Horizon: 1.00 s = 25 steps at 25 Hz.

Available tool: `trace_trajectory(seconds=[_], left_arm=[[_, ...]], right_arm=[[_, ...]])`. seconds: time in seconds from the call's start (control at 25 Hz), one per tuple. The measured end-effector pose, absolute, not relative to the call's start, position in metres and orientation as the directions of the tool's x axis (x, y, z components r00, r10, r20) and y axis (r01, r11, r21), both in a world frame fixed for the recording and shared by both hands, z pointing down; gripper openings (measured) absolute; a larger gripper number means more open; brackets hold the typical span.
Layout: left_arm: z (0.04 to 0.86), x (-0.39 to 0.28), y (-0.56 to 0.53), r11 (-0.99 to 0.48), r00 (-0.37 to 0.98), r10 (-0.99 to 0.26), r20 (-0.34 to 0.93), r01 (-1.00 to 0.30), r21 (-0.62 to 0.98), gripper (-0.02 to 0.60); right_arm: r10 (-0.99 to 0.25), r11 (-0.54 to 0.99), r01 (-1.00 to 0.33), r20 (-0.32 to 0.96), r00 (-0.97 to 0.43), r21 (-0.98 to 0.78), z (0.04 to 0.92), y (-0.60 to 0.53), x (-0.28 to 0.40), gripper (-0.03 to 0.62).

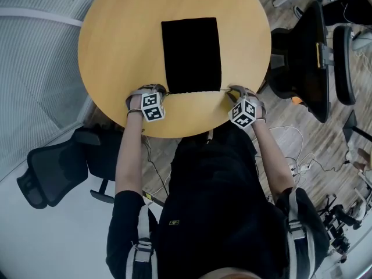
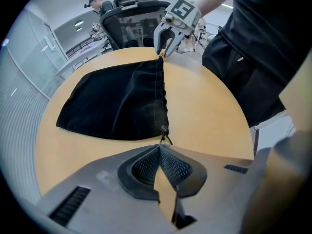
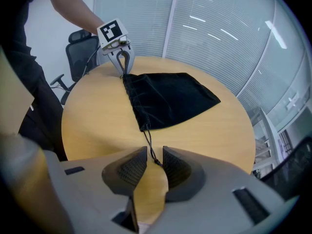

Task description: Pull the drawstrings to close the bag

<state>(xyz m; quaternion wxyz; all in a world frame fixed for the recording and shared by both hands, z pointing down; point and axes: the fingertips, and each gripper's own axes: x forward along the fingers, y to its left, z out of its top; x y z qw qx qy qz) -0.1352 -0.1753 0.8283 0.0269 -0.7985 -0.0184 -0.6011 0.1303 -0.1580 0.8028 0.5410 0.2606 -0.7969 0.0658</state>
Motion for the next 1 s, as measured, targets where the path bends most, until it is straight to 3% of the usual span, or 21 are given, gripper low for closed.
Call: trace_trajectory(seconds=[0.16, 0.2, 0.24, 0.28, 0.52, 0.72, 1.0], left_arm=[[0.823, -0.133, -0.178, -1.0, 0.297, -0.021, 0.955, -0.007, -0.019, 0.015], [0.823, -0.133, -0.179, -0.999, 0.305, -0.027, 0.952, -0.041, -0.015, 0.015], [0.822, -0.133, -0.181, -0.997, 0.314, -0.032, 0.949, -0.082, -0.007, 0.015], [0.822, -0.134, -0.182, -0.993, 0.32, -0.039, 0.947, -0.121, 0.0, 0.015], [0.822, -0.146, -0.183, -0.944, 0.345, -0.097, 0.934, -0.328, 0.023, 0.015], [0.815, -0.158, -0.184, -0.824, 0.376, -0.213, 0.902, -0.565, 0.041, 0.015], [0.795, -0.173, -0.19, -0.603, 0.35, -0.409, 0.842, -0.796, 0.038, 0.015]], right_arm=[[-0.335, 0.865, -0.468, 0.901, -0.277, 0.178, 0.808, -0.16, 0.127, 0.154], [-0.335, 0.863, -0.474, 0.902, -0.273, 0.177, 0.809, -0.161, 0.127, 0.131], [-0.336, 0.856, -0.487, 0.903, -0.268, 0.174, 0.809, -0.162, 0.128, 0.069], [-0.335, 0.847, -0.505, 0.904, -0.267, 0.165, 0.808, -0.163, 0.128, 0.061], [-0.401, 0.77, -0.621, 0.867, -0.297, 0.144, 0.792, -0.171, 0.13, 0.058], [-0.501, 0.626, -0.774, 0.809, -0.308, 0.093, 0.771, -0.188, 0.135, 0.058], [-0.612, 0.577, -0.801, 0.735, -0.292, 0.162, 0.737, -0.207, 0.129, 0.058]])
